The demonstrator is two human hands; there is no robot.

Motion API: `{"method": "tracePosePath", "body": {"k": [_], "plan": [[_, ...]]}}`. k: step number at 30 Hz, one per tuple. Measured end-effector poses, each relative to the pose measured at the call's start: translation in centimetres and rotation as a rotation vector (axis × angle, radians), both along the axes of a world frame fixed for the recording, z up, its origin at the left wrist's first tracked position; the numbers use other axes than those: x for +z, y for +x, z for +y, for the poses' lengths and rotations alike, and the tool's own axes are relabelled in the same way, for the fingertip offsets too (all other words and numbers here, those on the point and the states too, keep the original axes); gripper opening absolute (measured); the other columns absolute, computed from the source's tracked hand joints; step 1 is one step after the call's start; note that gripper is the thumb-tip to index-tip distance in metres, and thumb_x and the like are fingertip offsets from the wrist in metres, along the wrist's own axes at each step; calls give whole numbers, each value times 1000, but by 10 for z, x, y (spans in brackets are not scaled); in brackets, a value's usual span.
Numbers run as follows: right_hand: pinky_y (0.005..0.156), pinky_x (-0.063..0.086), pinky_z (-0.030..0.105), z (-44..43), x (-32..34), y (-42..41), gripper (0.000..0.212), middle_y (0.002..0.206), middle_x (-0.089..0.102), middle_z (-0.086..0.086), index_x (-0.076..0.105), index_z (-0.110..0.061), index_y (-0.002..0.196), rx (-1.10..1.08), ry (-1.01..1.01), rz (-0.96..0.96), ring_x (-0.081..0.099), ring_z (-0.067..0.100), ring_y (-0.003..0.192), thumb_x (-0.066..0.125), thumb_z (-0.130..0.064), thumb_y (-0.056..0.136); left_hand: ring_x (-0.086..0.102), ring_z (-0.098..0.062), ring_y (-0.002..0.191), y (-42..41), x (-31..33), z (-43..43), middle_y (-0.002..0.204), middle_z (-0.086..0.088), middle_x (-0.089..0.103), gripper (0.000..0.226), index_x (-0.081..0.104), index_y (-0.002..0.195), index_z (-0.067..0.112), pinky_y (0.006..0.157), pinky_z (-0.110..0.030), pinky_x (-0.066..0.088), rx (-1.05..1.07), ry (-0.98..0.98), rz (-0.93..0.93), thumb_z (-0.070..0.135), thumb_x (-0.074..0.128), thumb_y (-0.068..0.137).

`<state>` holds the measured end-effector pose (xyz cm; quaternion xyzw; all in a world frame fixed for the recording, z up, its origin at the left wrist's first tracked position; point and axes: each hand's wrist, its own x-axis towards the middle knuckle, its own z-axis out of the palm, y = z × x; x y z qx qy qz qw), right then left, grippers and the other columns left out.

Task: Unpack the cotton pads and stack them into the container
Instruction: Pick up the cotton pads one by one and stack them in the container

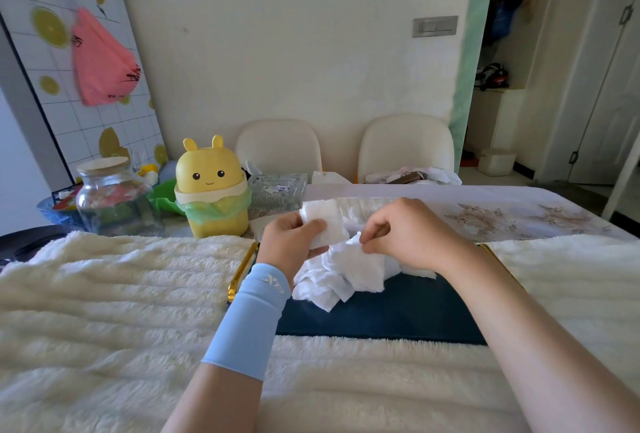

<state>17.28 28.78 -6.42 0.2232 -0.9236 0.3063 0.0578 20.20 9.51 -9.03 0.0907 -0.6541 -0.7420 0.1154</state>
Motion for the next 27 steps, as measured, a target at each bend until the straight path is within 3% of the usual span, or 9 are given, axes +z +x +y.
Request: {"method": "tracePosePath", "body": {"k": [4,7,9,13,15,17,21,24,27], "plan": [[71,52,22,-4,-2,0,16,76,69,-19,75,-32,74,-6,30,75,63,-5,75,77,-19,83,71,-41,95,4,11,-5,108,-22,68,17,64,107,-6,84,-45,60,-48,270,74,0,60,92],[57,38,6,-4,-5,3,22,83,65,-20,72,-34,80,62,79,51,56,-17,68,68,-15,89,72,-43,92,9,11,-7,108,-26,69,21,61,112,-6,70,-38,62,-191,201,-20,0,59,93],[60,39,11,-3,-3,3,22,88,67,-18,73,-33,85,51,33,47,55,-16,67,63,-14,90,73,-39,89,9,7,-8,104,-24,72,22,62,113,-3,68,-36,62,-205,98,-65,4,62,93],[67,44,20,2,7,0,15,100,67,-15,67,-32,104,-16,-283,-5,64,-2,75,59,-25,95,72,-34,98,4,3,-9,107,-21,73,24,68,113,-1,87,-42,59,-238,41,-49,8,68,90],[65,50,24,2,13,2,32,112,67,-14,58,-33,123,54,-432,-214,70,8,85,66,-40,93,70,-37,103,4,5,-4,108,-21,73,23,70,112,0,94,-47,55,-310,2,-9,8,68,90],[69,54,26,1,16,0,54,113,70,-5,54,-33,134,99,-387,-243,71,10,89,76,-44,86,70,-36,103,0,11,3,108,-20,73,22,71,112,5,94,-45,55,-343,-129,51,10,69,90],[72,56,25,6,30,-16,27,96,77,0,73,-18,114,130,-439,-289,70,7,78,77,-16,88,72,-26,91,-17,32,11,103,-16,74,22,68,111,5,81,-32,59,-299,-187,78,13,70,91],[75,59,27,15,45,-35,25,96,78,3,74,-16,108,107,-435,-339,73,13,83,79,-8,85,69,-20,83,-38,47,14,92,-10,72,11,70,96,6,75,-28,60,-272,-165,37,15,65,95],[81,61,33,17,57,-58,16,96,78,5,76,-15,100,94,-289,-392,74,15,84,78,-9,85,70,-18,79,-68,57,21,90,-10,72,9,71,94,10,70,-28,61,-279,-261,19,17,66,94]]}}
